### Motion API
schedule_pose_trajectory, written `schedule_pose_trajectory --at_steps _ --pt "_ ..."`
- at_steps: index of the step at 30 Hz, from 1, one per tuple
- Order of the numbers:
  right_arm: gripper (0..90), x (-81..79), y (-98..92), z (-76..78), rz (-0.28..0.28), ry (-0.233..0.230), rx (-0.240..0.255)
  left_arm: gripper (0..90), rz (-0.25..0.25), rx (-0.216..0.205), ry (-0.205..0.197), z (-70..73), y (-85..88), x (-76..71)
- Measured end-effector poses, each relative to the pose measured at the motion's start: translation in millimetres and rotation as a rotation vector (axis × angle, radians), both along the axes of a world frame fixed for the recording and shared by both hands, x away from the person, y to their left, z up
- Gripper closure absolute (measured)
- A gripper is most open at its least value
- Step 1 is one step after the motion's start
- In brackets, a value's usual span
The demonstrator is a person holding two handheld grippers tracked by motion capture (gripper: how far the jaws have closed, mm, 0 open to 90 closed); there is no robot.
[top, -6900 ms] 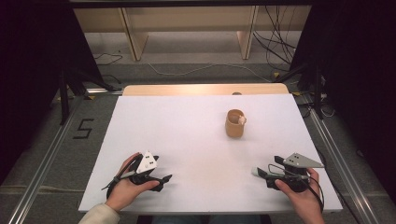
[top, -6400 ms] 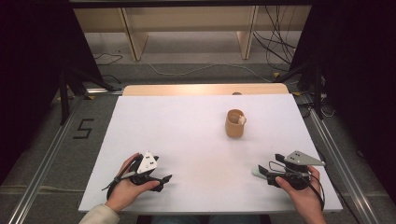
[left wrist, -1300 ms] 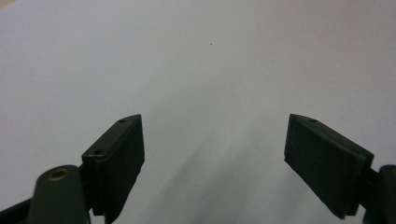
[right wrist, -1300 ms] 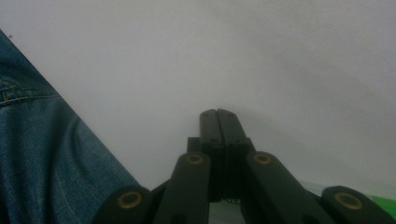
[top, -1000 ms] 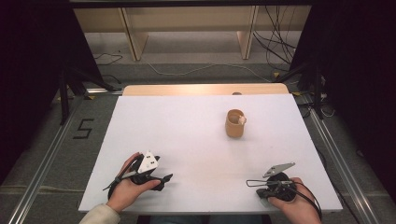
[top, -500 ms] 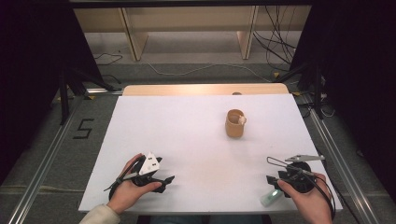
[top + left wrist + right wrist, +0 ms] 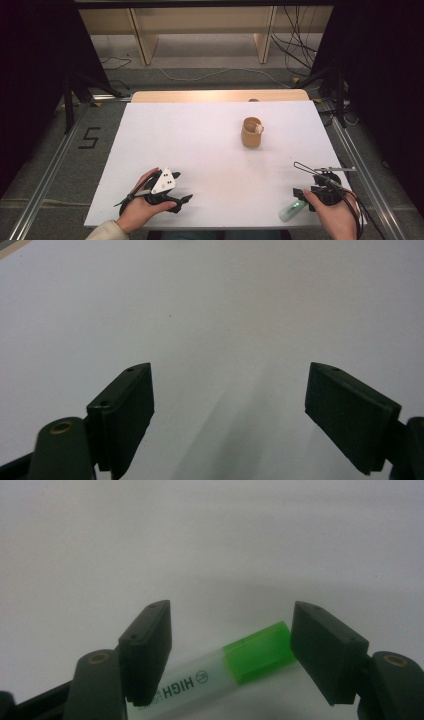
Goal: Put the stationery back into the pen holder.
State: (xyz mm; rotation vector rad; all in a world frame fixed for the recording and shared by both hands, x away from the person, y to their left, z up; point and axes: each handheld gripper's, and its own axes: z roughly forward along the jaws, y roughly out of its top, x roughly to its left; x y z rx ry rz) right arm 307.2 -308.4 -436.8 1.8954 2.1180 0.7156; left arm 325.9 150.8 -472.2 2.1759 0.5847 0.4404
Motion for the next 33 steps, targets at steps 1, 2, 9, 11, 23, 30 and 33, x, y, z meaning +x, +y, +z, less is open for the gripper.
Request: schedule_pose_trajectory --at_steps 1,2,9,11,23,30,33 --pt "33.6 -0.4 -0.6 -0.3 -0.003 0.001 0.004 19.7 -0.001 0.005 0.002 0.0 0.1 0.8" --pt "33.6 -0.9 -1.9 -0.5 0.002 -0.001 0.0 19.8 0.001 0.004 0.004 -0.4 -0.3 1.1" --pt "38.7 -0.7 -6.5 -1.8 0.032 0.009 -0.008 19.9 0.006 0.007 0.008 -1.2 0.5 2.4" --pt "43.5 -1.1 -6.9 -0.8 0.028 0.015 -0.011 20.0 0.01 0.001 0.009 -1.1 1.1 2.3" --pt "58.2 -3.4 -11.1 2.6 0.085 -0.006 -0.052 20.4 0.013 0.004 0.007 -1.2 2.1 3.3" --pt "48.1 -3.6 -15.5 5.0 0.052 0.019 -0.031 20.5 0.013 0.004 0.008 -1.3 2.1 3.3" --pt "46.2 -3.3 -14.6 4.5 0.025 0.032 -0.007 20.5 0.015 0.002 0.008 -1.6 1.6 3.0"
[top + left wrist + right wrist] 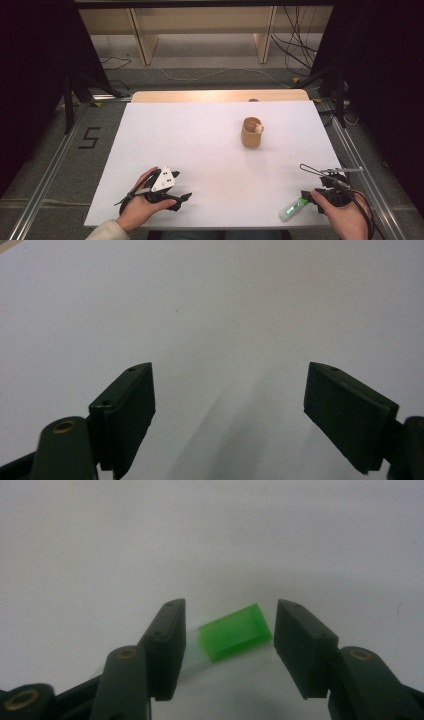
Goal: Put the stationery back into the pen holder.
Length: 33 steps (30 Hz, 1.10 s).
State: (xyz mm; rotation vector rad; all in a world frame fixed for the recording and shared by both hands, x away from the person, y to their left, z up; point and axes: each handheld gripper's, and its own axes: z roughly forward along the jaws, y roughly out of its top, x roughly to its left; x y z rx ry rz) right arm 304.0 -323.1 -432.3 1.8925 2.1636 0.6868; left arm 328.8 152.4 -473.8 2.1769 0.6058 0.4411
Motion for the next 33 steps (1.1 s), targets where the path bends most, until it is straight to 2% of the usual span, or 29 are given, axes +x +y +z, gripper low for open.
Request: schedule_pose_trajectory --at_steps 5,11,14,17,21,24,27,30,33 --pt "45.3 -0.1 4.4 -1.7 -0.052 0.085 0.052 20.6 -0.001 0.001 -0.002 0.3 0.2 0.1" --pt "43.5 0.0 14.5 -7.2 -0.097 0.164 0.042 20.7 -0.004 -0.002 -0.002 0.9 0.7 -0.3" --pt "40.1 0.4 16.6 -9.5 -0.131 0.177 0.038 20.7 -0.005 -0.003 -0.002 0.9 0.8 -0.2" --pt "32.9 2.6 17.6 -10.9 -0.174 0.188 0.039 20.7 -0.009 -0.005 0.001 1.3 0.8 -0.3" --pt "30.1 6.8 20.0 -12.2 -0.232 0.181 0.059 20.7 -0.01 -0.01 0.002 1.4 0.6 -0.7" --pt "28.8 11.7 22.6 -12.2 -0.248 0.195 0.051 20.7 -0.012 -0.011 0.001 1.4 0.8 -0.7" --pt "31.8 15.9 20.6 -10.2 -0.294 0.164 0.034 20.8 -0.011 -0.01 -0.001 1.7 1.0 -1.0" --pt "37.3 18.0 17.9 -8.0 -0.351 0.162 0.043 20.8 -0.011 -0.012 0.004 1.6 0.5 -1.6" --pt "39.7 17.7 17.4 -7.2 -0.371 0.168 0.039 20.8 -0.009 -0.012 0.003 0.9 -0.2 -1.5"
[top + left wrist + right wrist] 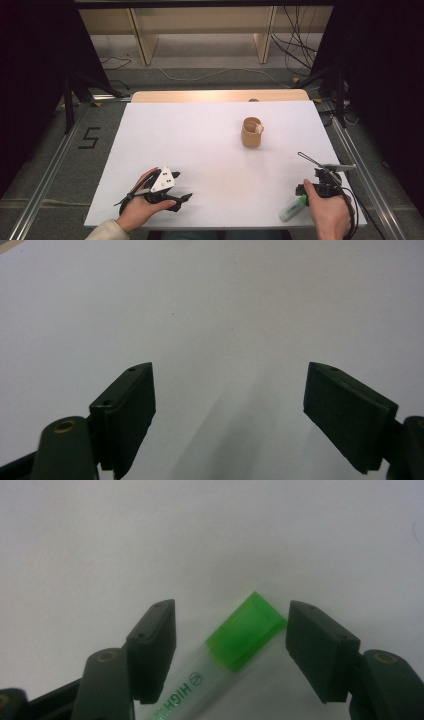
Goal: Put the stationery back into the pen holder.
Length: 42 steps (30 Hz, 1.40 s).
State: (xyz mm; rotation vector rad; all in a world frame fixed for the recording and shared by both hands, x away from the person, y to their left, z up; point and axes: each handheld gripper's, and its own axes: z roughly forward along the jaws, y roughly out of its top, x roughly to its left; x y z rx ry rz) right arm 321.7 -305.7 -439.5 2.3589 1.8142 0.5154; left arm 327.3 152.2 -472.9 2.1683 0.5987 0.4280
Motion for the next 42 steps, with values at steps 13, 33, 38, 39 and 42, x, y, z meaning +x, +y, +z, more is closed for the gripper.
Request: schedule_pose_trajectory --at_steps 13,33,38,39,42 --pt "46.2 -13.1 13.6 -0.9 0.031 0.016 -0.023 20.8 -0.001 -0.004 0.001 0.9 1.0 -0.4" --pt "61.9 -15.9 9.8 12.0 -0.101 -0.104 -0.032 21.2 -0.038 -0.056 0.001 5.7 0.0 -7.9" --pt "59.8 -16.2 3.8 12.5 -0.14 -0.092 -0.016 21.6 -0.037 -0.054 0.0 6.3 -0.9 -8.8" --pt "62.8 -15.8 3.3 13.1 -0.152 -0.102 -0.032 21.6 -0.037 -0.052 -0.002 6.1 -1.1 -8.9" --pt "66.2 -15.1 -2.1 11.6 -0.164 -0.102 -0.024 21.5 -0.036 -0.051 -0.001 5.7 -0.8 -8.5"
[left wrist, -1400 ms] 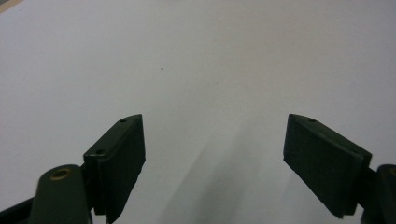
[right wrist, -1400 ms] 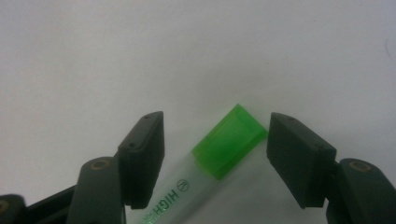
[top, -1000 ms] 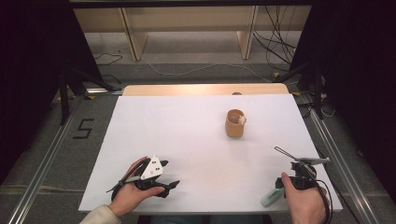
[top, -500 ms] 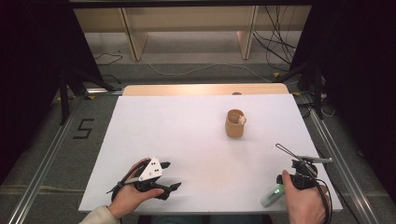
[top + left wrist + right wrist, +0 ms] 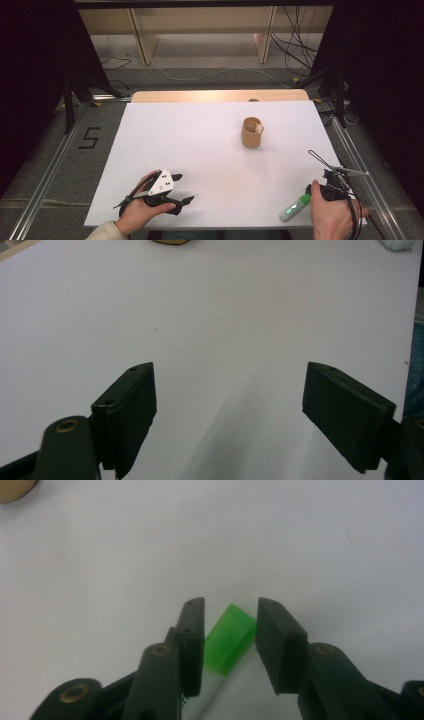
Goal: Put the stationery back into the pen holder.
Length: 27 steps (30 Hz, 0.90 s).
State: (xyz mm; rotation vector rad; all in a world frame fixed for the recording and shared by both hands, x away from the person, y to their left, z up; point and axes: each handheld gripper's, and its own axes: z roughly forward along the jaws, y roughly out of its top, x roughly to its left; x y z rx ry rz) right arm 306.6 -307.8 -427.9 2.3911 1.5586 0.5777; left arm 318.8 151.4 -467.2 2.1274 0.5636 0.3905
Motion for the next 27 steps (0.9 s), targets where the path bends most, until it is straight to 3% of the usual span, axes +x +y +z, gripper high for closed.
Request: schedule_pose_trajectory --at_steps 1,5,6,7,9,10,12,13,14,15,16,17,19,22,24,27 --pt "66.6 0.3 -1.0 -0.9 0.002 0.002 -0.013 21.6 0.003 -0.001 0.0 -0.2 0.3 0.2" --pt "60.9 1.5 -1.8 -0.7 0.024 -0.009 0.012 21.6 0.004 -0.001 -0.003 0.2 0.7 0.7" --pt "54.8 2.3 -1.3 -1.5 0.013 -0.022 0.033 21.6 0.003 -0.002 -0.003 0.3 0.5 0.5" --pt "51.0 1.1 -3.0 -2.5 0.004 0.003 0.015 21.6 0.001 0.0 -0.004 0.5 0.3 0.4" --pt "42.1 5.6 2.0 -2.0 -0.056 -0.026 0.074 21.6 0.0 0.0 -0.002 0.5 -0.3 0.0" --pt "40.1 5.2 1.2 -3.5 -0.037 0.0 0.016 21.6 0.0 0.0 -0.003 0.4 -0.3 0.1" --pt "40.7 6.0 2.3 -4.8 -0.043 0.002 0.009 21.6 0.002 0.001 -0.003 0.3 -0.4 0.2" --pt "42.7 6.7 3.4 -5.4 -0.071 -0.007 0.028 21.6 0.002 0.003 -0.005 0.3 -0.3 0.4" --pt "46.6 9.1 6.2 -5.3 -0.138 0.001 0.073 21.6 0.003 0.002 -0.003 0.3 -0.4 0.2" --pt "46.3 6.0 2.3 -9.1 -0.119 0.044 0.006 21.6 0.003 0.002 -0.003 0.5 -0.5 0.1" --pt "46.8 6.9 4.0 -9.3 -0.148 0.042 -0.008 21.6 0.003 0.002 -0.003 0.6 -0.7 0.0" --pt "46.7 9.7 7.8 -7.6 -0.182 0.033 0.023 21.6 0.003 0.002 -0.005 0.6 -0.9 -0.2" --pt "46.6 13.0 8.0 -10.4 -0.187 0.122 -0.008 21.6 0.001 0.002 -0.003 0.6 -1.1 -0.5" --pt "46.5 16.6 9.1 -9.3 -0.239 0.135 -0.013 21.7 0.001 0.002 -0.004 0.7 -1.0 -0.7" --pt "45.4 19.4 8.8 -10.7 -0.256 0.17 -0.013 21.8 0.0 0.001 -0.004 0.7 -1.0 -0.6" --pt "45.5 24.1 10.7 -9.8 -0.265 0.16 0.003 21.9 -0.003 0.003 -0.004 0.7 -1.4 -0.5"
